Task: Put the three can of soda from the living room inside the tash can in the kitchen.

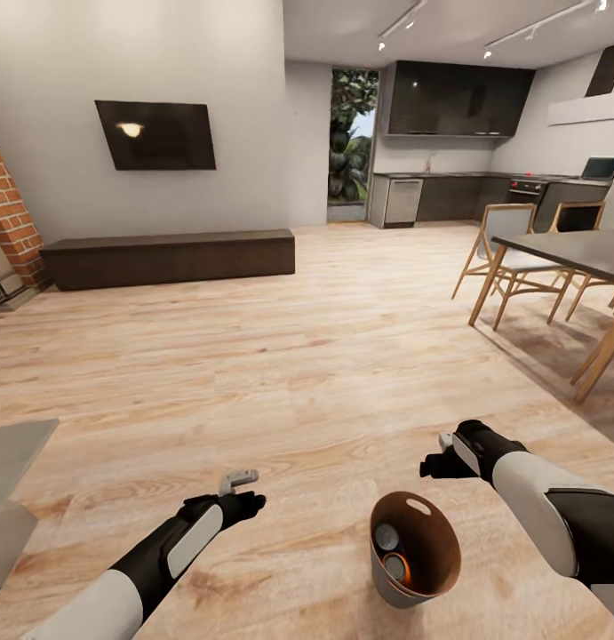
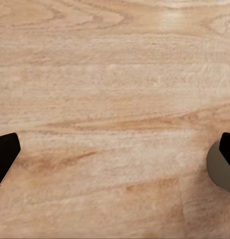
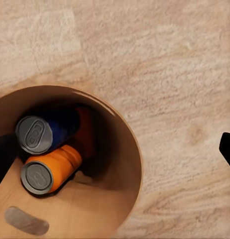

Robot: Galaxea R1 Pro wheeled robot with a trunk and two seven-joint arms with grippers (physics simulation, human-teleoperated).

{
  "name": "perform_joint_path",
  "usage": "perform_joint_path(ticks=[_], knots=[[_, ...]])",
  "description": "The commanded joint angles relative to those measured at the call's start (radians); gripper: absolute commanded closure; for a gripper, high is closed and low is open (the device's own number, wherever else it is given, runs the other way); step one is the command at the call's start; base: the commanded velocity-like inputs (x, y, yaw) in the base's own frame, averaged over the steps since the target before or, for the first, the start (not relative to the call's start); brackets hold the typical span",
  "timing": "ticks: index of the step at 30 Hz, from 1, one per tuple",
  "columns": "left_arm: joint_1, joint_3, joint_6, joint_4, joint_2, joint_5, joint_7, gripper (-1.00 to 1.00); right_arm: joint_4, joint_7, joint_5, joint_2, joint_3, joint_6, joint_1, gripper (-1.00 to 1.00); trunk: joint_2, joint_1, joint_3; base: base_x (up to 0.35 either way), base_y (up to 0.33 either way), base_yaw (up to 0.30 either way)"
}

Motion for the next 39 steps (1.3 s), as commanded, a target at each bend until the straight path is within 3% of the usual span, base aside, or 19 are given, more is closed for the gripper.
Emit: perform_joint_path(ticks=[1, 28, 39], knots=[[0.000, -0.001, -0.007, 0.011, 0.000, 0.000, 0.000, -1.00, 0.000, 0.000, 0.000, 0.001, 0.000, -0.001, 0.000, -1.00, 0.007, -0.004, 0.003, 0.000, 0.000, 0.000], [0.000, -0.001, -0.025, 0.046, -0.002, 0.001, 0.000, -1.00, -0.002, -0.002, 0.000, 0.002, 0.002, -0.002, 0.014, -1.00, 0.196, -0.107, 0.088, 0.000, 0.000, 0.000], [0.000, -0.001, -0.026, 0.048, -0.002, 0.001, 0.002, -1.00, 0.001, -0.003, 0.002, 0.004, 0.002, -0.040, 0.014, -1.00, 0.273, -0.150, 0.122, 0.000, 0.000, 0.000]])
